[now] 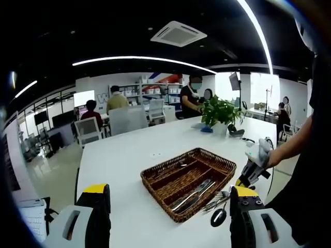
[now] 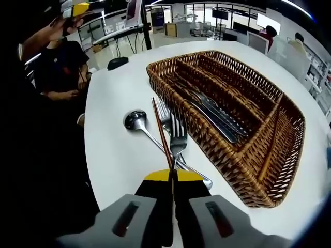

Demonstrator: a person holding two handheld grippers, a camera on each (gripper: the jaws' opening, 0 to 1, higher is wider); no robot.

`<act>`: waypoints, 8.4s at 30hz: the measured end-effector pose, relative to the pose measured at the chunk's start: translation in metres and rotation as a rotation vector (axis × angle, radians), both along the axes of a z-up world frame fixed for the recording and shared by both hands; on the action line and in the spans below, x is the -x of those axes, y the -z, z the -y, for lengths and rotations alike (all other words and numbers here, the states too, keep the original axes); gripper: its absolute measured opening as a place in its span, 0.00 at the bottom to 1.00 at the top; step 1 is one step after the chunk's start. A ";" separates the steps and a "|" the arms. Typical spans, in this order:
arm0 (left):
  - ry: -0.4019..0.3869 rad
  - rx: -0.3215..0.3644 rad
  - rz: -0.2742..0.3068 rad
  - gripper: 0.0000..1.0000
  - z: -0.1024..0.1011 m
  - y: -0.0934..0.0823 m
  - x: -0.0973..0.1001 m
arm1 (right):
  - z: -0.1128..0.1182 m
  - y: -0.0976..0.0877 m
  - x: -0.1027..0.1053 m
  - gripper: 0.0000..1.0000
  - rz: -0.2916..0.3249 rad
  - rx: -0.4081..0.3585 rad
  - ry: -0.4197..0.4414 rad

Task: Arrange the knives, forks, and spoons in their matching storage slots by inserting each utensil handle-first until every utensil is classified and aligned in the correct compartment

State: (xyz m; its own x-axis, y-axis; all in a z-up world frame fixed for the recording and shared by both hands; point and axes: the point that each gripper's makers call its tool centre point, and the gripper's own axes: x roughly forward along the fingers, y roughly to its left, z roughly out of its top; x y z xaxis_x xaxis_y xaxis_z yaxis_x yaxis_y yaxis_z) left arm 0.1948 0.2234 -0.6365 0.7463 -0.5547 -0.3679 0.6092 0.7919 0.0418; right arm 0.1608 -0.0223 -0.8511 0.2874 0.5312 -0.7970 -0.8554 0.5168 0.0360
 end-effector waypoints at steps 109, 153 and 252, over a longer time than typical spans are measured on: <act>0.006 0.012 0.009 1.00 -0.005 -0.005 0.018 | -0.005 -0.075 0.007 0.00 0.146 0.024 -0.278; 0.003 0.001 -0.022 1.00 -0.004 0.004 0.012 | -0.035 -0.189 -0.054 0.00 0.329 0.011 -0.458; -0.154 -0.030 -0.120 1.00 -0.059 0.036 0.040 | -0.063 -0.001 -0.196 0.03 0.365 0.241 -0.502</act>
State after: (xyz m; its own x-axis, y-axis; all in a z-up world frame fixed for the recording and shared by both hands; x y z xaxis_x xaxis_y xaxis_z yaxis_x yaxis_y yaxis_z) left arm 0.1553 0.2828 -0.6728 0.7716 -0.4247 -0.4736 0.4829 0.8757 0.0013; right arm 0.3564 0.0410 -0.8500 0.3260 0.4897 -0.8087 -0.9295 0.0099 -0.3687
